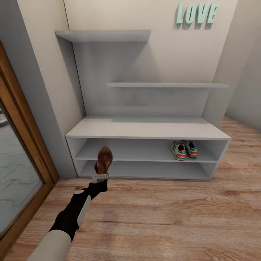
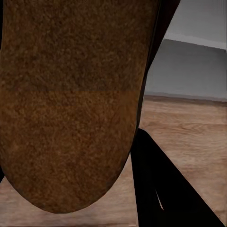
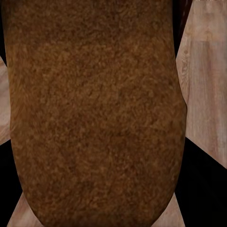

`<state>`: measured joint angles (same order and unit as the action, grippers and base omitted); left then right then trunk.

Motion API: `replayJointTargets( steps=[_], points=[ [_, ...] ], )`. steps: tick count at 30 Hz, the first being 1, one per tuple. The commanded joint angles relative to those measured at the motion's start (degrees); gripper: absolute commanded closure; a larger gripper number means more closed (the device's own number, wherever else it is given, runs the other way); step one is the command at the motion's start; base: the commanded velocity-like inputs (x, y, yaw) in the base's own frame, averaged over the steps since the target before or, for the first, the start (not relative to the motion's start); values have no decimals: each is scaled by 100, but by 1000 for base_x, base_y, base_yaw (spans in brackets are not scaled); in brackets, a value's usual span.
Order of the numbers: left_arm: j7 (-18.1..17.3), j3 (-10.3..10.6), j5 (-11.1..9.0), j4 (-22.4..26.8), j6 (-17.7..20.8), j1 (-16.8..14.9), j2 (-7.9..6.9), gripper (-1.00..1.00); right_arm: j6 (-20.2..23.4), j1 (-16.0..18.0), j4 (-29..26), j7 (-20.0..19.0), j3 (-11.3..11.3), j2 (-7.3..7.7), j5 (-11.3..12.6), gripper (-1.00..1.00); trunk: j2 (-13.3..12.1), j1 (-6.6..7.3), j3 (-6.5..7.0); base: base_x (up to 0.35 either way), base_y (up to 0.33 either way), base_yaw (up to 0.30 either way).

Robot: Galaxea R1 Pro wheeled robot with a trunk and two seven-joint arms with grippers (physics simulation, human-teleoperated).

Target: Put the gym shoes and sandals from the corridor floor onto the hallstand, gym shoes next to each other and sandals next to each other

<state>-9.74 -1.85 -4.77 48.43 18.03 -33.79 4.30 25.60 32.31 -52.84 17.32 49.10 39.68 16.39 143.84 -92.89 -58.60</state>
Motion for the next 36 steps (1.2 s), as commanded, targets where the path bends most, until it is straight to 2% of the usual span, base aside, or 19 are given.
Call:
replayJointTargets(
  steps=[1, 4, 6, 8, 10, 11, 14, 17, 20, 22, 24, 27, 28, 32, 36],
  points=[
    [78, -19, -33, 9, 178, -3, 26, 100, 16, 3, -4, 38, -5, 6, 56, 100, 3, 1, -6, 0, 0, 0],
    [332, -18, -33, 9, 425, -4, 77, 100, 16, 3, 0, 38, -13, 10, 50, 100, 3, 1, -6, 0, 0, 0],
    [619, -17, -36, 9, 638, -11, 168, 100, 16, 3, -3, 42, -20, 12, 43, 100, 3, 1, -6, 0, 0, 0],
    [717, -15, -38, 8, 760, -16, 210, 100, 16, 3, -3, 43, -22, 13, 15, 100, 3, 1, -6, 0, 0, 0],
    [780, 1, -36, 8, 1027, -28, 250, 100, 16, 3, -5, 45, -23, 13, -98, 100, 3, 1, -6, 0, 0, 0],
    [802, 18, -32, 12, 1283, -41, 279, 100, 16, 3, -6, 44, -23, 13, -238, 100, 3, 1, -6, 0, 0, 0],
    [825, 31, -26, 18, 1535, -57, 318, 100, 16, 3, -6, 44, -23, 13, -473, 100, 3, 1, -6, 0, 0, 0],
    [898, 35, -24, 28, 1606, -64, 351, 100, 16, 3, -7, 44, -24, 13, -556, 100, 3, 1, -6, 0, 0, 0],
    [1362, 67, -36, 70, 1615, -65, 391, 100, 16, 3, -7, 46, -24, 13, -577, 100, 3, 1, -6, 0, 0, 0],
    [1503, 202, -39, 93, 1610, -66, 401, 100, 16, 3, -7, 46, -24, 13, -582, 100, 3, 1, -6, 0, 0, 0],
    [1536, 332, -40, 99, 1609, -66, 403, 100, 16, 3, -7, 49, -24, 13, -583, 100, 3, 1, -6, 0, 0, 0],
    [1578, 711, -41, 98, 1607, -66, 405, 100, 16, 3, -7, 51, -24, 6, -584, 100, 3, 1, -6, 8, -3, 0],
    [1585, 778, -41, 98, 1607, -66, 405, 100, 16, 3, -7, 52, -24, 6, -584, 100, 3, 1, -6, 90, -51, 0],
    [1596, 885, -41, 97, 1607, -66, 400, 100, 16, 3, -7, 42, -24, 4, -580, 100, 3, 1, -6, 188, -128, 0],
    [1597, 899, -41, 97, 1609, -66, 397, 100, 16, 3, -7, 40, -24, 4, -582, 100, 3, 1, -6, 234, -175, 0]
  ],
)
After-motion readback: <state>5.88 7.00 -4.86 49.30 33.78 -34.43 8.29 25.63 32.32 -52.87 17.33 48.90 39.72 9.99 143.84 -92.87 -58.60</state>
